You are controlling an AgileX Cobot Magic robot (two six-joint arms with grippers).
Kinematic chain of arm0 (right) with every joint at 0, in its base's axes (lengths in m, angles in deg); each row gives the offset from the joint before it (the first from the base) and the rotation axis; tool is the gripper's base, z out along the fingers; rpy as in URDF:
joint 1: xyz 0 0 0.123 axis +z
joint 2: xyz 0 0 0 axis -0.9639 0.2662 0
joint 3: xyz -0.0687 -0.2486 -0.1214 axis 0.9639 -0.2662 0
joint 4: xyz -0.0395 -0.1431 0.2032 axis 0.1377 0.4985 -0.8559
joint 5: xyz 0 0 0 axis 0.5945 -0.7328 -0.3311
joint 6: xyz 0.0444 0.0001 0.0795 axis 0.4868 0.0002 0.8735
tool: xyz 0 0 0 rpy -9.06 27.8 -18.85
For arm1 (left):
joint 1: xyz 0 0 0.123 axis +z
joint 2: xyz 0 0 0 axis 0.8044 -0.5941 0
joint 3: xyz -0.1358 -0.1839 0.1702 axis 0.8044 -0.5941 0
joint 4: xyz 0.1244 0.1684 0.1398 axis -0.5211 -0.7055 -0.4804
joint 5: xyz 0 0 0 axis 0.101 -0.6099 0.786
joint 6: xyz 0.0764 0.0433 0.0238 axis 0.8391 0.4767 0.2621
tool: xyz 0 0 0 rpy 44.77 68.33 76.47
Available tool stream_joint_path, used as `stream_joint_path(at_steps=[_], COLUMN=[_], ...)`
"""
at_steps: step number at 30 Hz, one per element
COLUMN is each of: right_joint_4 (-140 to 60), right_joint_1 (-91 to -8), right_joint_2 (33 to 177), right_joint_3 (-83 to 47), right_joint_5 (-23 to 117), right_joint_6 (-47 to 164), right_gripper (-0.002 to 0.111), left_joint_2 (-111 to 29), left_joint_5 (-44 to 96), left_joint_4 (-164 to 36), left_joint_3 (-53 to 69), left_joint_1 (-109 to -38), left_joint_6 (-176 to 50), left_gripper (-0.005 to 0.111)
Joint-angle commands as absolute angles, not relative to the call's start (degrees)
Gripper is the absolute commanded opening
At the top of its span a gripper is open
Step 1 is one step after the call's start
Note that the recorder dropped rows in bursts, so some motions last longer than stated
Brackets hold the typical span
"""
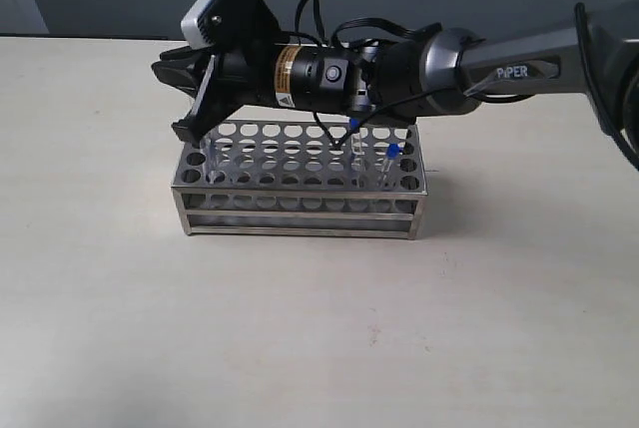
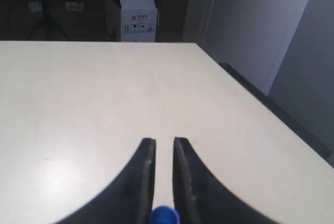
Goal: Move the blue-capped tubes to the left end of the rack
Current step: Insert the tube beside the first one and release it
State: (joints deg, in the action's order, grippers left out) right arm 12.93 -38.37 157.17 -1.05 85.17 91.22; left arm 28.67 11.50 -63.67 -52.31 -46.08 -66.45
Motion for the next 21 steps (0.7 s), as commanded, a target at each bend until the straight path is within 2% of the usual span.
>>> stream_joint_path(at_steps=[1, 16, 21], right_joint_4=[13.6, 21.2, 22.59], right_joint_1=[-38.53, -38.53, -38.53], right_joint_2=[157.78, 157.81, 157.81], right_joint_3=[-0.23, -0.23, -0.23], right_joint_5=[82.96, 81.42, 83.37], right_joint_6=[91.53, 100.33, 101.1], right_gripper=[-0.001, 0.0, 0.023], left_joint_2=[28.88, 28.88, 28.88], left_joint_5=[12.18, 12.18, 12.18], left_joint_4=[-63.67, -63.67, -63.67], left_joint_3=[-52.6, -52.6, -52.6], left_joint_1=[-45.79, -45.79, -45.79], left_joint_6=[-66.66, -66.66, -66.66], left_gripper=[0.0, 0.0, 0.0])
